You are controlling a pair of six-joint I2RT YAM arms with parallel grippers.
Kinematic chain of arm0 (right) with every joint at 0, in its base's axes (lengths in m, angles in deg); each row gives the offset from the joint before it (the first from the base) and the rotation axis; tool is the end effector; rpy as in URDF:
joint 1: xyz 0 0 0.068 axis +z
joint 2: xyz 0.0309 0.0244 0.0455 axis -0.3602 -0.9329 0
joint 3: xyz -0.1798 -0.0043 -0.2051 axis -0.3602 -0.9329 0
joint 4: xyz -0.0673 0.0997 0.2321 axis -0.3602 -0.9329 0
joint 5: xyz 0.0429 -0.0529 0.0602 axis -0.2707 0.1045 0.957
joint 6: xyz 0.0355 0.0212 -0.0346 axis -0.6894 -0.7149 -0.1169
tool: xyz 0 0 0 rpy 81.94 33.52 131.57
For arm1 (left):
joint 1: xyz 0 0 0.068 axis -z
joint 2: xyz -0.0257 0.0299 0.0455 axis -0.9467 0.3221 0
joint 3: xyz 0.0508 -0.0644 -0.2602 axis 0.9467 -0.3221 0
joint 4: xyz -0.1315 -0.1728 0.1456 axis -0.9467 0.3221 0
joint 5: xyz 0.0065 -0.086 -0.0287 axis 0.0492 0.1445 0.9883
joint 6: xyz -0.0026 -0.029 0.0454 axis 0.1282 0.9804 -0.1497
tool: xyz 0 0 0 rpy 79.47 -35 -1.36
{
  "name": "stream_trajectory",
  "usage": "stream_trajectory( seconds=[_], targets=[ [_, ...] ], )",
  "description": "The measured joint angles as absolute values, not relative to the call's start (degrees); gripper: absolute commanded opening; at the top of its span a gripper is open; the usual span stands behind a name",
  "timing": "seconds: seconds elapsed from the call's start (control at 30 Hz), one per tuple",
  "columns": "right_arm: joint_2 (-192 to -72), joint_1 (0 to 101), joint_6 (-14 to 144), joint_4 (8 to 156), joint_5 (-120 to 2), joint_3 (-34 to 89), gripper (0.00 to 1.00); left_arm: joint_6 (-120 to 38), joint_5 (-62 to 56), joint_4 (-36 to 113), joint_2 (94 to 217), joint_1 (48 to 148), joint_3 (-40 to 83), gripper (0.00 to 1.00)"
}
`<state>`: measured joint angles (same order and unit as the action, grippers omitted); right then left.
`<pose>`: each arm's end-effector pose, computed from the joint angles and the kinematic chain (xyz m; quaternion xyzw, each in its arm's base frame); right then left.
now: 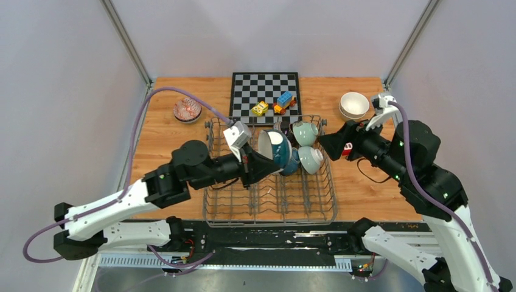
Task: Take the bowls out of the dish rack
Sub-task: Place the bowl at the center of the board.
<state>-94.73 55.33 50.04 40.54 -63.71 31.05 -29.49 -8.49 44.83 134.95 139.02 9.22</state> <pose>0.0839 0.0589 0.4754 -0.0959 0.7385 0.3272 0.5816 0.0799 -0.2000 0.4122 0.2817 0.6441 -0.5194 0.4858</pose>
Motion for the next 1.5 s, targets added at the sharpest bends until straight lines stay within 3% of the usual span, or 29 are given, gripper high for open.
stream_trajectory(
  seconds=[0.23,0.47,0.67,1.17,1.5],
  targets=[
    [-104.8,57.0,52.6,38.6,-56.9,38.2,0.78,-46.4,-13.1,70.7,131.8,139.3,18.7,0.0],
    [-114.5,64.2,56.9,34.9,-58.0,45.1,0.78,-61.5,-16.7,86.6,131.2,140.7,18.7,0.0],
    [-120.0,72.0,61.2,31.2,-64.9,48.8,0.79,-69.6,-18.2,89.9,129.2,143.3,17.8,0.0],
    [-120.6,77.0,65.6,21.9,-67.3,48.8,0.75,-89.9,-25.8,99.5,138.3,163.6,15.1,0.0],
    [-124.5,89.8,65.0,16.4,-74.7,48.8,0.63,-97.3,-29.1,104.3,141.4,168.8,14.1,0.0]
  ],
)
